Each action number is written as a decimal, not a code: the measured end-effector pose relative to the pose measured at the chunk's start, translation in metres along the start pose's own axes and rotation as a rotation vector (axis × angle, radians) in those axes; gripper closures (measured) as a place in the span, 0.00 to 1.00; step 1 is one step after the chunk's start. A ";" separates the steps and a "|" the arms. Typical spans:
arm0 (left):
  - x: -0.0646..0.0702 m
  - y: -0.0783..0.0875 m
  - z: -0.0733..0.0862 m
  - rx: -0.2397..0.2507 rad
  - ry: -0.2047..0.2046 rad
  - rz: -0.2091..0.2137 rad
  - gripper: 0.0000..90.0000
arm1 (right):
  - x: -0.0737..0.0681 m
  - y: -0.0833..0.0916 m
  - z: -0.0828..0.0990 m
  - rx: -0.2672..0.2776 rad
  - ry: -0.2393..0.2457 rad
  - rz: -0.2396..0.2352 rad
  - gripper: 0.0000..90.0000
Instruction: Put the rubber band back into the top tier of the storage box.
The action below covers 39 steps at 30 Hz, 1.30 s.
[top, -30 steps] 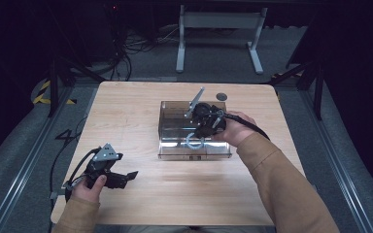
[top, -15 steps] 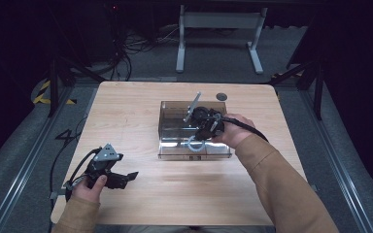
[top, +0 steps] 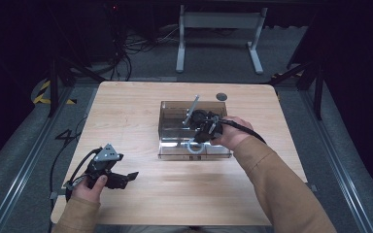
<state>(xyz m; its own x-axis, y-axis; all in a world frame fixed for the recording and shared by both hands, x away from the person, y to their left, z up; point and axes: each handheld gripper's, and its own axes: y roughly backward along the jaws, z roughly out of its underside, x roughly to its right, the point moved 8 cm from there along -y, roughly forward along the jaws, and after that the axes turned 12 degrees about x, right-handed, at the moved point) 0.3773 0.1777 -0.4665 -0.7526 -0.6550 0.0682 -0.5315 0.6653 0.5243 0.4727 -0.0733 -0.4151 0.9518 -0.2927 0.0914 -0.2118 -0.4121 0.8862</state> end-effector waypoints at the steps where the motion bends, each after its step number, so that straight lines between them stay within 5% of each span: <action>1: 0.000 0.000 0.000 0.000 -0.001 0.000 0.17 | -0.001 -0.001 0.001 -0.005 -0.008 -0.001 0.90; 22: 0.001 -0.002 0.001 -0.010 0.004 0.003 0.17 | -0.002 -0.007 0.003 -0.003 0.006 -0.017 0.86; 39: 0.001 -0.002 0.002 -0.014 -0.001 0.007 0.17 | -0.003 0.004 -0.001 0.090 -0.022 -0.033 0.82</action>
<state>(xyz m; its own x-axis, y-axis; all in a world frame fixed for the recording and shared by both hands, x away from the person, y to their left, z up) 0.3769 0.1766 -0.4691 -0.7565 -0.6501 0.0710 -0.5210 0.6647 0.5356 0.4698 -0.0730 -0.4113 0.9537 -0.2964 0.0516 -0.2002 -0.4971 0.8443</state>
